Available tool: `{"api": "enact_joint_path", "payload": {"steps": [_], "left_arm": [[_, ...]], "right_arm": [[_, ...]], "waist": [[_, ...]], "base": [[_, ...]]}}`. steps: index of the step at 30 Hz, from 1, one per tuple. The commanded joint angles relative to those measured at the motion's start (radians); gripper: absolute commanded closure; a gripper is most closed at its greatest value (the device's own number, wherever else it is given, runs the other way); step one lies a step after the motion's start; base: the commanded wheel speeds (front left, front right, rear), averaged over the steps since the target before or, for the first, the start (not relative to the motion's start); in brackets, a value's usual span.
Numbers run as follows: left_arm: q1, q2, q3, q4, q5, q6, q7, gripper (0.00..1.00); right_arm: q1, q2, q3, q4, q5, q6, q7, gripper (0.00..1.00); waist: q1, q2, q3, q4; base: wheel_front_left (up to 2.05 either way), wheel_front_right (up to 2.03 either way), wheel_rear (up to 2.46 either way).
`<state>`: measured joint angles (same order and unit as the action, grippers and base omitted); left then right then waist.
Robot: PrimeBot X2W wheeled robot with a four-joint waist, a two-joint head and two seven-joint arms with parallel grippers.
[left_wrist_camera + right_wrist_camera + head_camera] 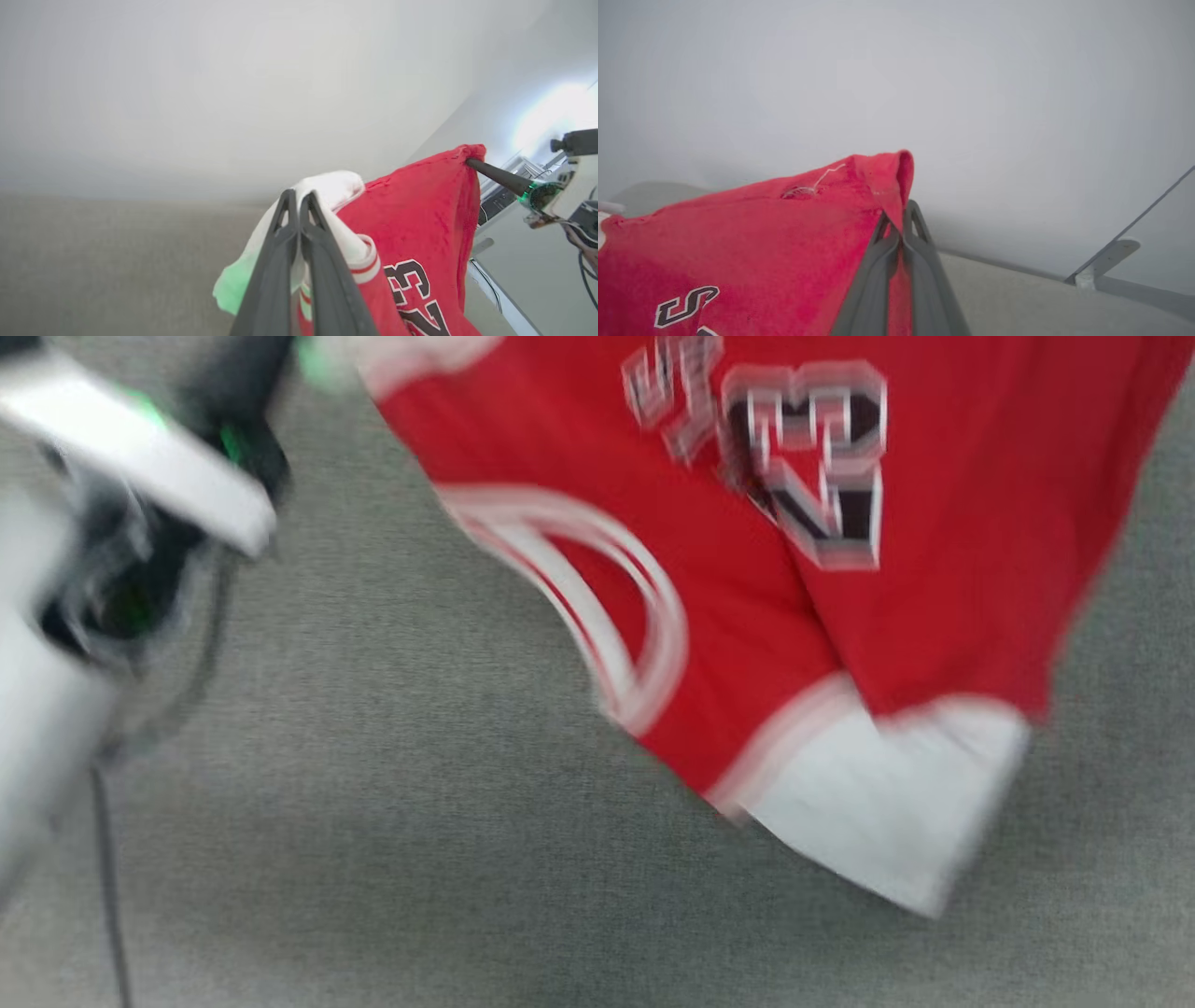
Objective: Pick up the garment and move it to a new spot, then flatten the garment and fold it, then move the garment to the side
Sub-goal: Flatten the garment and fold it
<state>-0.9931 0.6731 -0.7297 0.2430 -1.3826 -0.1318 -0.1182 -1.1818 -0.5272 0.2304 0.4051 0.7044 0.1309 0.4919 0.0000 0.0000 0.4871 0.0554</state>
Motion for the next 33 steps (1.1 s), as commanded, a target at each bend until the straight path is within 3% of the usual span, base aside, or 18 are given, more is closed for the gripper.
{"api": "enact_joint_path", "payload": {"steps": [1, 5, 12, 18, 28, 33], "left_arm": [[-0.095, -0.02, 0.019, 0.052, -0.006, 0.003, 0.019, 1.0], [-0.33, -0.072, 0.07, 0.224, 0.009, 0.01, 0.035, 1.0], [-0.689, -0.136, 0.151, 0.461, 0.047, 0.013, -0.027, 1.0], [-0.814, -0.172, 0.17, 0.531, 0.031, 0.003, -0.055, 1.0], [-0.484, -0.119, 0.076, 0.305, -0.062, 0.001, -0.054, 1.0], [-0.155, -0.072, 0.017, 0.078, -0.133, 0.001, -0.09, 1.0]], "right_arm": [[-0.059, 0.017, -0.019, 0.042, -0.031, 0.0, -0.041, 1.0], [-0.213, 0.059, -0.072, 0.151, -0.113, 0.0, -0.16, 1.0], [-0.434, 0.112, -0.156, 0.318, -0.223, -0.001, -0.345, 1.0], [-0.504, 0.128, -0.157, 0.421, -0.245, -0.001, -0.416, 1.0], [-0.287, 0.092, 0.028, 0.384, -0.142, -0.001, -0.388, 1.0], [-0.044, 0.023, 0.126, 0.235, -0.028, 0.0, -0.357, 1.0]], "waist": [[0.0, 0.0, 0.034, -0.025], [0.0, 0.0, 0.081, -0.052], [0.0, 0.0, 0.137, -0.092], [0.0, 0.0, 0.139, -0.093], [0.0, 0.0, 0.116, -0.069], [0.0, 0.0, 0.076, -0.051]], "base": [[0.0, 0.0, 0.0], [0.0, 0.0, 0.0], [0.0, 0.0, 0.0], [0.0, 0.0, 0.0], [0.0, 0.0, 0.0], [0.0, 0.0, 0.0]]}}
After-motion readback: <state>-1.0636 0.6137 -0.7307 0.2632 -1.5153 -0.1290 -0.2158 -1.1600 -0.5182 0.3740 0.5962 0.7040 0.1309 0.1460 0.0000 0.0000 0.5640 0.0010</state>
